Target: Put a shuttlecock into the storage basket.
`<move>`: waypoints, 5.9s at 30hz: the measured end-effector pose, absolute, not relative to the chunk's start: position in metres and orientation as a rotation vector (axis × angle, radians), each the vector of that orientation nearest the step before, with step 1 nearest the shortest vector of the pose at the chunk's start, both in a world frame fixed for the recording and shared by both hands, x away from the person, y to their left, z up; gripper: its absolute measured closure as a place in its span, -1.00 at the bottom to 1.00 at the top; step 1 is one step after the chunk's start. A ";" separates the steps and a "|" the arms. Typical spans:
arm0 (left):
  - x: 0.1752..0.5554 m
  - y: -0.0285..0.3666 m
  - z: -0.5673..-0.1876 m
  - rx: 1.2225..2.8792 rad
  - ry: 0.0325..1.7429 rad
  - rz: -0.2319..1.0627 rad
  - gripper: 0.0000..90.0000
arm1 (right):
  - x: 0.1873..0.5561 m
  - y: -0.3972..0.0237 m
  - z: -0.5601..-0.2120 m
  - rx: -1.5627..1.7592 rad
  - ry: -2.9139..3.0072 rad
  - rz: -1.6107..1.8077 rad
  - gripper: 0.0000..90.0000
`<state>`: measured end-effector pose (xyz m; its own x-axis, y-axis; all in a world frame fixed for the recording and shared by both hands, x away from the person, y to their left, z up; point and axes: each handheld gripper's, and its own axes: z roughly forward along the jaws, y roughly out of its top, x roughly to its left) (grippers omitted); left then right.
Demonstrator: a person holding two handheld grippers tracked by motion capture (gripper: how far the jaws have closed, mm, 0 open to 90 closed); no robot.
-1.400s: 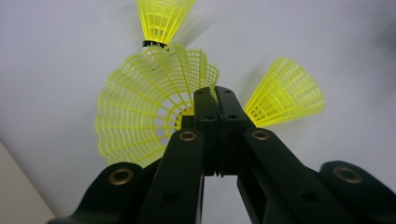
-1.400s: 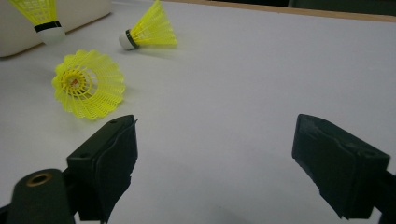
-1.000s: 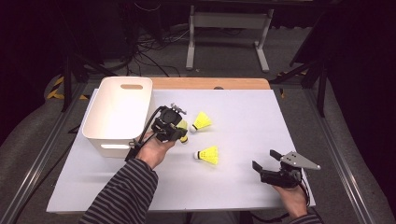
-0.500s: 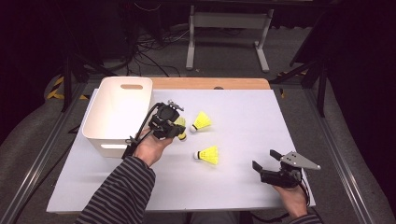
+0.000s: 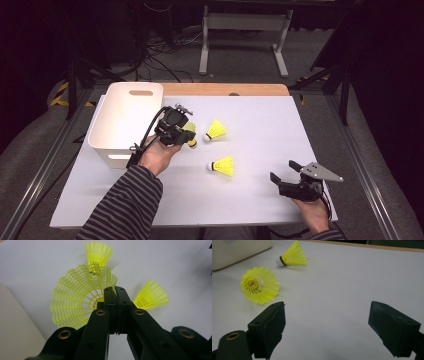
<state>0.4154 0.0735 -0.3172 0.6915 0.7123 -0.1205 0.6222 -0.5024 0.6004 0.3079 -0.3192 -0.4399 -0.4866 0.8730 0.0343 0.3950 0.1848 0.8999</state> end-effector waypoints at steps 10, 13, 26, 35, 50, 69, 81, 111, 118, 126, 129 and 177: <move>0.417 0.078 -0.313 2.270 1.027 0.194 0.99 | 0.308 -0.319 -0.440 1.186 1.971 1.265 -0.68; 0.417 0.079 -0.312 2.272 1.026 0.196 0.99 | 0.308 -0.319 -0.440 1.188 1.970 1.264 -0.68; 0.421 0.087 -0.307 2.264 1.044 0.193 0.99 | 0.308 -0.319 -0.440 1.185 1.973 1.263 -0.68; 0.422 0.093 -0.302 2.240 1.060 0.200 0.99 | 0.308 -0.319 -0.440 1.184 1.973 1.263 -0.68; 0.430 0.104 -0.297 2.217 1.090 0.215 0.99 | 0.309 -0.319 -0.440 1.186 1.977 1.264 -0.68; 0.440 0.112 -0.285 2.190 1.119 0.249 0.99 | 0.309 -0.319 -0.441 1.186 1.981 1.262 -0.68; 0.442 0.120 -0.277 2.168 1.129 0.272 0.99 | 0.309 -0.319 -0.440 1.185 1.980 1.266 -0.68; 0.440 0.143 -0.257 2.124 1.173 0.332 0.99 | 0.309 -0.319 -0.440 1.187 1.984 1.264 -0.68; 0.438 0.151 -0.253 2.114 1.187 0.353 0.99 | 0.309 -0.319 -0.440 1.185 1.983 1.264 -0.68; 0.437 0.162 -0.251 2.088 1.215 0.366 0.99 | 0.309 -0.319 -0.441 1.185 1.984 1.263 -0.68; 0.437 0.166 -0.252 2.084 1.224 0.366 0.99 | 0.309 -0.319 -0.441 1.185 1.984 1.262 -0.68; 0.458 0.193 -0.281 2.081 1.373 0.397 0.98 | 0.309 -0.319 -0.441 1.186 1.985 1.263 -0.68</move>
